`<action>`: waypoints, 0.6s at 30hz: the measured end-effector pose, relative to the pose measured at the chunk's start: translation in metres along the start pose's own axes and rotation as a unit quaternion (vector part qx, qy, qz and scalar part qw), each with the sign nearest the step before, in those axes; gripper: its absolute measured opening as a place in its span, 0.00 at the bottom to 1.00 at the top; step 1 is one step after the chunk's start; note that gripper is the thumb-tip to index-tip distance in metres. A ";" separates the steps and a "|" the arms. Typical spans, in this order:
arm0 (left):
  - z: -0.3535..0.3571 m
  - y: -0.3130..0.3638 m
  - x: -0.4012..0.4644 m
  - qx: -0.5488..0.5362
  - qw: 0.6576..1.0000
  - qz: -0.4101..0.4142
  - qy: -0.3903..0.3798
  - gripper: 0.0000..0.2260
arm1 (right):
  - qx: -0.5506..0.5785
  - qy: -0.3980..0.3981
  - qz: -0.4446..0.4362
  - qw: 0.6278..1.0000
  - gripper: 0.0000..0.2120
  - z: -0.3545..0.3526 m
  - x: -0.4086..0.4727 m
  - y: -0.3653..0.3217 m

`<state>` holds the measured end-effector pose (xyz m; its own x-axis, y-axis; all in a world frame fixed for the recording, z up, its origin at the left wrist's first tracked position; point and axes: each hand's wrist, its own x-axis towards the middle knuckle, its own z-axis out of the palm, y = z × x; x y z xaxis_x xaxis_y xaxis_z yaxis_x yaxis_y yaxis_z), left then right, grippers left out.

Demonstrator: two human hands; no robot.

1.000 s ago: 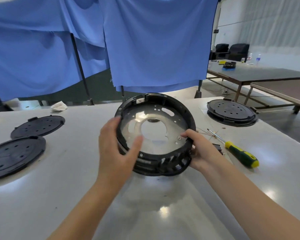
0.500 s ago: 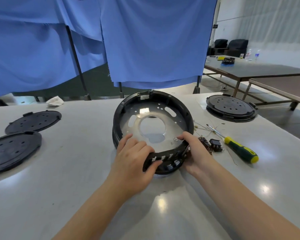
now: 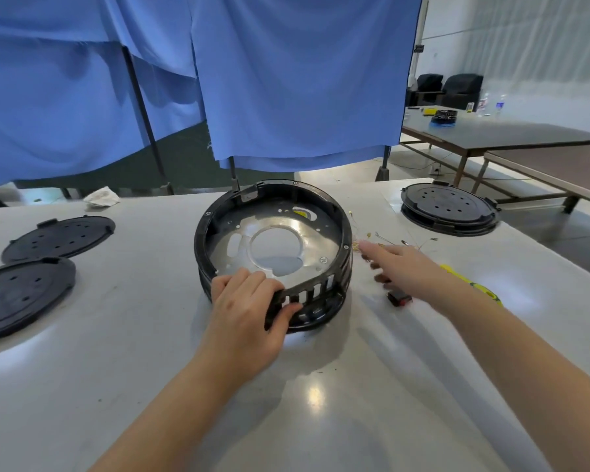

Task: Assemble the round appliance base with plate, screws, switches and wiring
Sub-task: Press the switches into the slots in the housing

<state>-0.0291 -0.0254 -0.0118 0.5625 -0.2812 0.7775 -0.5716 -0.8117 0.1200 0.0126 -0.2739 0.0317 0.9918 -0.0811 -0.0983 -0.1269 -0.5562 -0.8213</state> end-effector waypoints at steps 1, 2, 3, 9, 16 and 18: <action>-0.001 -0.001 0.000 -0.003 1.000 -0.006 0.000 0.10 | -0.099 0.002 -0.049 0.994 0.12 -0.010 0.002 0.002; -0.001 -0.001 0.001 -0.008 1.000 -0.013 -0.001 0.11 | -0.197 -0.017 -0.091 0.976 0.09 -0.018 0.003 0.005; -0.001 -0.001 0.001 -0.013 1.000 -0.018 -0.003 0.11 | -0.286 -0.048 -0.116 0.950 0.13 -0.024 0.004 0.007; -0.002 0.003 0.000 -0.026 0.998 -0.042 -0.041 0.11 | -0.481 -0.101 -0.110 0.864 0.20 -0.025 0.008 0.020; -0.002 0.004 -0.001 -0.039 0.995 -0.042 -0.077 0.13 | -0.472 -0.117 -0.134 0.864 0.19 -0.025 0.008 0.024; -0.002 0.004 0.000 -0.047 0.995 -0.050 -0.079 0.11 | -0.462 -0.113 -0.137 0.869 0.19 -0.023 0.008 0.027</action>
<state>-0.0328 -0.0272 -0.0104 0.7020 -0.2839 0.6531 -0.5568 -0.7905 0.2549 0.0164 -0.3085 0.0222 0.9501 0.2649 -0.1649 0.2619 -0.9643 -0.0401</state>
